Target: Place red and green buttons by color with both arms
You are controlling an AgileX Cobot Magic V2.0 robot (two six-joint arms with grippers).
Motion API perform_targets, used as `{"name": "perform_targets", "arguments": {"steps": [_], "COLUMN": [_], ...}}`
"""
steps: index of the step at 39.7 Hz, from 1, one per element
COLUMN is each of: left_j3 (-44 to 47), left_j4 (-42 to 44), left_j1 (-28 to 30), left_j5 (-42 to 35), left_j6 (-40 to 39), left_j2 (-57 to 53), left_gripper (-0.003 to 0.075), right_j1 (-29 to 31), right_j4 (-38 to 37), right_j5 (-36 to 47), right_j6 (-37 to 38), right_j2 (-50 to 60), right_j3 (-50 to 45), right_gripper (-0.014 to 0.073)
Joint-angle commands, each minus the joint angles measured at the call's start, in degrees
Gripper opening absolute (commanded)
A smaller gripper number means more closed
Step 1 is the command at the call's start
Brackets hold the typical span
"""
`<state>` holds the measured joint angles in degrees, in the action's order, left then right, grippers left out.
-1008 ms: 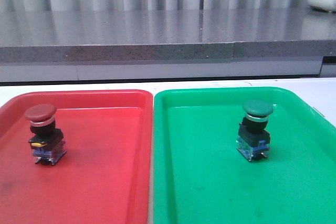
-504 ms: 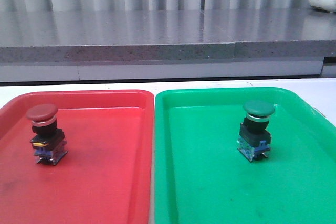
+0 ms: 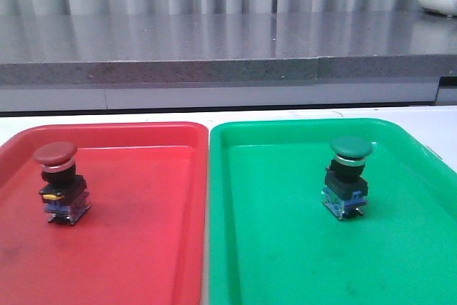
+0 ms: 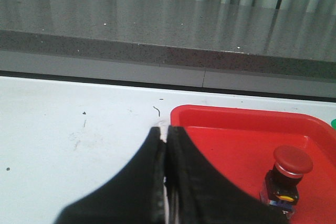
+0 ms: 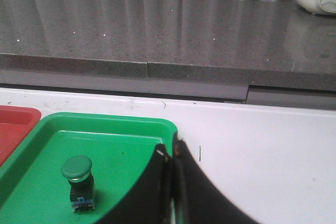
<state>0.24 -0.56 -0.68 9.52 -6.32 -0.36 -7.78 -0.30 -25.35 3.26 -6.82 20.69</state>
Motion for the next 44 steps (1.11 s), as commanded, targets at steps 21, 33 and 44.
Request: {"name": "perform_targets", "arguments": {"steps": [21,33,44], "left_j3": [1.4,1.4,1.4], "left_j4": [0.1,0.1,0.1], "left_j1": [0.2,0.2,0.2], "left_j5": [-5.4,-5.4,-5.4], "left_j6": [-0.7,-0.7,-0.7], "left_j2": [-0.9,-0.9,-0.9], "left_gripper": [-0.0020,-0.0020,-0.0020], "right_j1": [0.2,3.2,5.9], "right_j4": [-0.5,-1.2,-1.2], "right_j5": [4.6,14.1,18.1], "right_j6": [-0.5,-1.3,-1.3], "right_j2": [-0.7,2.6,8.4], "right_j3": [1.4,-7.5,-20.8], "right_gripper": [-0.0069,-0.0069,-0.0069]}}
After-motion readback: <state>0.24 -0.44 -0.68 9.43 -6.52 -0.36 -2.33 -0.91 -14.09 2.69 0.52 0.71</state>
